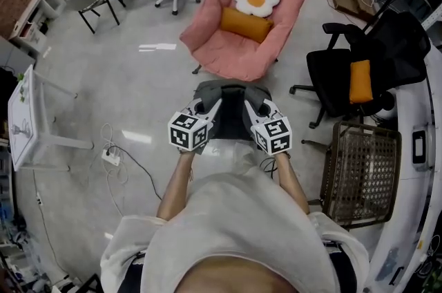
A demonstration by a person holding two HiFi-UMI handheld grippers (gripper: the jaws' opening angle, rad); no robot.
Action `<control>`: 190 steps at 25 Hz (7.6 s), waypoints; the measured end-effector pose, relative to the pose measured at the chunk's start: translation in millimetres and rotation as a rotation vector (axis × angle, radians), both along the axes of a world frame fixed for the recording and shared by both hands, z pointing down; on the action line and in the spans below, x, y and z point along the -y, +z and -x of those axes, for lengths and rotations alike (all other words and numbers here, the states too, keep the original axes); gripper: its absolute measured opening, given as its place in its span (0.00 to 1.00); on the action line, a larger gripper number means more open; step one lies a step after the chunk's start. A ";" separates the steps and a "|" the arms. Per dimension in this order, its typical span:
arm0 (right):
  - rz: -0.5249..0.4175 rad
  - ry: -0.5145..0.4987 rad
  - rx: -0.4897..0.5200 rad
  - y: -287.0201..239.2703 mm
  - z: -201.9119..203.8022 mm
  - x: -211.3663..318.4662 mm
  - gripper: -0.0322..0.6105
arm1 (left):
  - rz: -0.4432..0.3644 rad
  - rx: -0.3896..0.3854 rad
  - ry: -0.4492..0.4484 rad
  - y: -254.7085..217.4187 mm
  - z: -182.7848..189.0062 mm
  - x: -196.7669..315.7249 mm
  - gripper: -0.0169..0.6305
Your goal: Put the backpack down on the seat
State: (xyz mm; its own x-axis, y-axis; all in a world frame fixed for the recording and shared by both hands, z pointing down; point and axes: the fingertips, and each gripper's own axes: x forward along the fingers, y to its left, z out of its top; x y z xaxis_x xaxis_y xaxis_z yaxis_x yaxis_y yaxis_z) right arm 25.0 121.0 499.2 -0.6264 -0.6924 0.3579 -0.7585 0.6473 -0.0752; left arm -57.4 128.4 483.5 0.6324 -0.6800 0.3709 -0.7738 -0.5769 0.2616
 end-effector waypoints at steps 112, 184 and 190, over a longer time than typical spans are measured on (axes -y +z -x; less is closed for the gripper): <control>0.363 0.019 -0.047 148.2 54.7 564.0 0.09 | 0.317 -0.047 0.004 145.0 59.8 572.2 0.08; 0.461 0.051 -0.156 277.2 55.8 744.6 0.11 | 0.328 0.075 0.043 259.7 44.9 759.9 0.08; 0.465 0.071 -0.147 277.4 55.6 751.9 0.17 | 0.323 0.105 0.056 262.2 43.9 763.8 0.11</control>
State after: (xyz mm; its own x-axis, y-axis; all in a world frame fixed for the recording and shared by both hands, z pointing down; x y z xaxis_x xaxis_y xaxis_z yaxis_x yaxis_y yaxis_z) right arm -30.6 -630.8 776.7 -0.5035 -0.4772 0.7203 -0.8236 0.5170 -0.2332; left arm -101.4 -635.4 745.7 0.6128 -0.4818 0.6264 -0.7753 -0.5196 0.3589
